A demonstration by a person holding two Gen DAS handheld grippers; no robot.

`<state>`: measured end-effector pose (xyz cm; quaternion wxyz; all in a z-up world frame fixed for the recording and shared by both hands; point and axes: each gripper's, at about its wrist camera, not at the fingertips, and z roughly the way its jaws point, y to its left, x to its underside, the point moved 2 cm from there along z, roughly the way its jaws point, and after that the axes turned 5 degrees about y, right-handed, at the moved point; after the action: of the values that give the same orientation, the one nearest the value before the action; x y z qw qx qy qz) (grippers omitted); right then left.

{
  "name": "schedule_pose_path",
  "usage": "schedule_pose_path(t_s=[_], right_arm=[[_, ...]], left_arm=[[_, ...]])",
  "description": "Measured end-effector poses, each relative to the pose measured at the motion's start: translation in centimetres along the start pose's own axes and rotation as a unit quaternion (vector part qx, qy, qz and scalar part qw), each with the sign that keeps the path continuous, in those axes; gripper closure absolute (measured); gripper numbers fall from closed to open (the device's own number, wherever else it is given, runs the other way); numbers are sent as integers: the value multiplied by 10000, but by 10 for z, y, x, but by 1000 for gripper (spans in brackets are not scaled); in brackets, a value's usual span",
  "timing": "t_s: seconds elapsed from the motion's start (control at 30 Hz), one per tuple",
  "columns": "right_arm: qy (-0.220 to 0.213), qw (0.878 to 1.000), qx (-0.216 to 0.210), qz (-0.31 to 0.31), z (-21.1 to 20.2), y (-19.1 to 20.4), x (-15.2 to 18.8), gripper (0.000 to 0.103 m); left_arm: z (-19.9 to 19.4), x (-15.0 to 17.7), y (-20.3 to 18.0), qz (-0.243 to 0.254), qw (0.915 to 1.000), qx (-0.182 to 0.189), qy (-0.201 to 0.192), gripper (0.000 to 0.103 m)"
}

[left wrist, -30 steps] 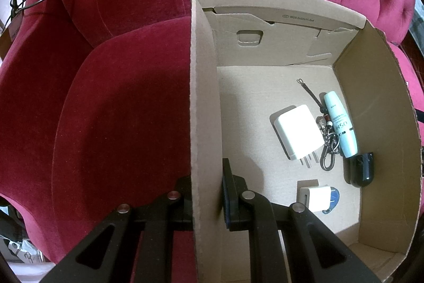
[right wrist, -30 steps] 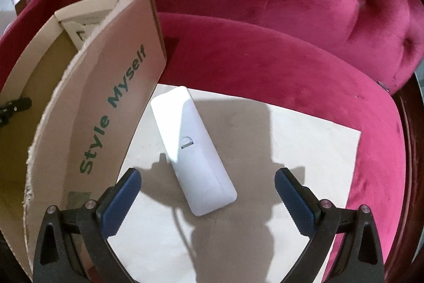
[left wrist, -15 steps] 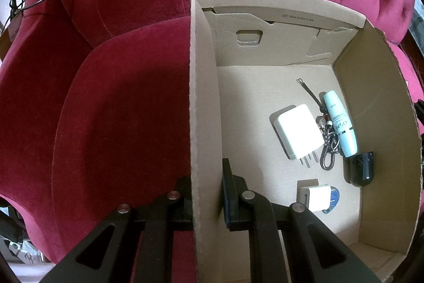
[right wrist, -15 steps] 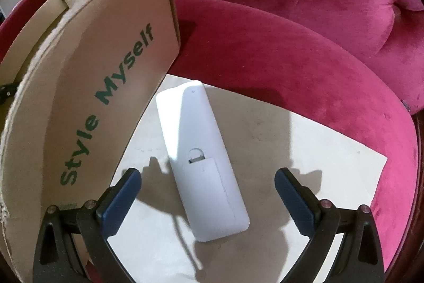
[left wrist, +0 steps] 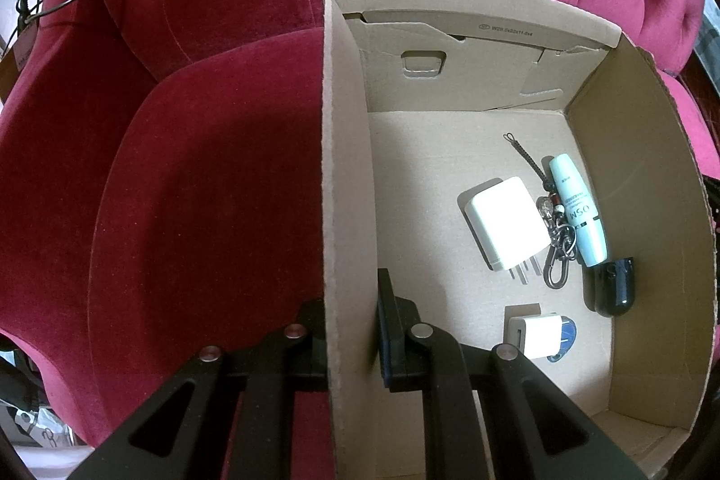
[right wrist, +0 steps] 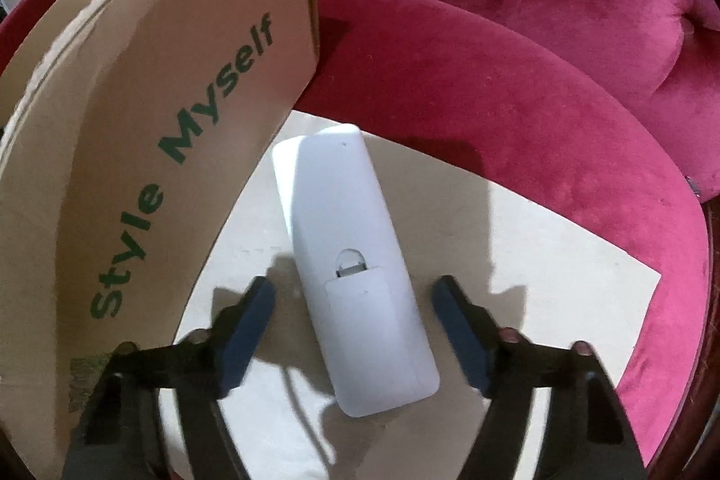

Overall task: Organize rigid objects
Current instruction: 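Grasp the white power bank lengthwise with the right gripper, then lift the white power bank with the right gripper and carry it into the box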

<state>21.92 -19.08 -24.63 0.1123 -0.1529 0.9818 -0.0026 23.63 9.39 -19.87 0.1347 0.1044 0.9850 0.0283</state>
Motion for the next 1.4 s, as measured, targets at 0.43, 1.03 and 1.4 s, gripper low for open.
schedule_pose_path(t_s=[0.43,1.03,1.4], right_arm=[[68,9984,75,561,-13,0,5,51],[-146,9895,89,1433,-41,6,20,53],[-317,9854,160,1667,-61,2,23,54]], left_arm=[[0,0,-1,2,10000,2,-4,89],[-1,1,1,-26,10000,38,-12,89],[0,1,2,-32,10000,46,-9,89]])
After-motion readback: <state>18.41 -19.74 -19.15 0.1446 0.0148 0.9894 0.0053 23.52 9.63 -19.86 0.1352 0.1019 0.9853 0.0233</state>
